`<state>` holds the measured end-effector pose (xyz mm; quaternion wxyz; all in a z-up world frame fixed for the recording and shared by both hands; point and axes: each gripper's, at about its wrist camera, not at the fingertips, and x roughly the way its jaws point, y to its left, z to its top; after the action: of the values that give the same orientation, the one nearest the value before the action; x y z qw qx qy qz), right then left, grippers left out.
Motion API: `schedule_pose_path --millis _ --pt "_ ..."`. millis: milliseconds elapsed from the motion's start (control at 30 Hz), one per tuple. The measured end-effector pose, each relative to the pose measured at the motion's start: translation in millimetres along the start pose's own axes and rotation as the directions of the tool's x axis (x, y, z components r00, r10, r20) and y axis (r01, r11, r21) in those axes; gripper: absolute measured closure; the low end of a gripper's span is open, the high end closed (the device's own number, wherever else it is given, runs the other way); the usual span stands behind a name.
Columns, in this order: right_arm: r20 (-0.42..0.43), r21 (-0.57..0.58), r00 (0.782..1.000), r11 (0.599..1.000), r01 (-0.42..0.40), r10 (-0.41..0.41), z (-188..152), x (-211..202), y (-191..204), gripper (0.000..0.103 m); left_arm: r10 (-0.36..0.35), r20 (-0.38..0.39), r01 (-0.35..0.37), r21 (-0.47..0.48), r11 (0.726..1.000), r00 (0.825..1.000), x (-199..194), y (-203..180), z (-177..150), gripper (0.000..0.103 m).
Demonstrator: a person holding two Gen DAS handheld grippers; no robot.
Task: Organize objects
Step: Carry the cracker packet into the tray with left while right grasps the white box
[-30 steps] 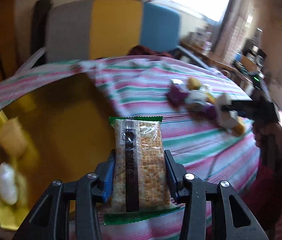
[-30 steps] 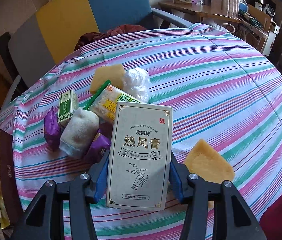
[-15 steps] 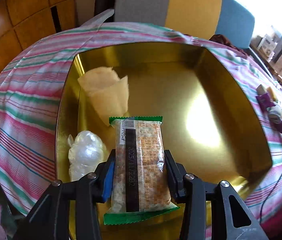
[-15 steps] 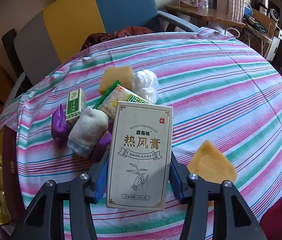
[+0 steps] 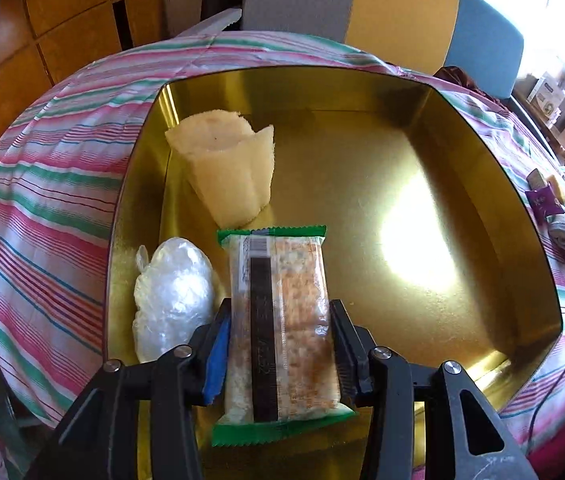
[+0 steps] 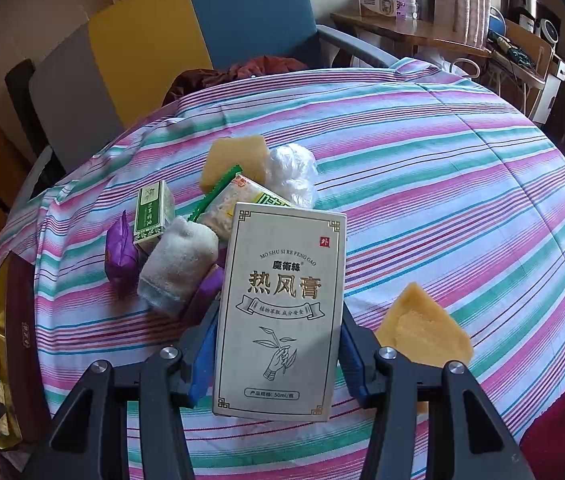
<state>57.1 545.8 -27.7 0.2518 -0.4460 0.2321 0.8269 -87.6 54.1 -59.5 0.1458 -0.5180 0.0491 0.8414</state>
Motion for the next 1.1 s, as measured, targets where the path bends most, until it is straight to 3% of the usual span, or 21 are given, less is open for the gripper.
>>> schedule_pose_path --millis 100,267,467,667,900,1100 --pt "0.003 0.0 1.0 1.0 -0.001 0.001 0 0 0 0.05 0.019 0.031 -0.02 0.019 1.0 0.999 -7 -3 0 0.048" --pt "0.026 0.013 1.0 1.0 -0.001 0.0 0 -5 -2 0.05 0.03 0.08 -0.029 -0.004 1.0 0.996 -22 1 -4 0.048" --pt "0.116 0.043 0.993 0.998 -0.04 0.035 2 -26 -4 0.05 0.087 0.192 -0.075 -0.067 0.995 0.977 -55 15 -16 0.048" --pt "0.173 0.015 0.98 0.995 -0.103 0.099 1 -55 18 0.05 0.115 0.239 -0.102 -0.066 0.993 0.964 -71 24 -22 0.047" --pt "0.161 -0.149 0.953 0.961 -0.233 0.256 -1 -92 105 0.05 0.115 0.25 -0.099 -0.074 0.992 0.962 -74 31 -27 0.047" --pt "0.046 -0.331 0.912 0.867 -0.372 0.409 -17 -99 213 0.05 0.115 0.245 -0.1 -0.076 0.992 0.963 -72 38 -29 0.047"
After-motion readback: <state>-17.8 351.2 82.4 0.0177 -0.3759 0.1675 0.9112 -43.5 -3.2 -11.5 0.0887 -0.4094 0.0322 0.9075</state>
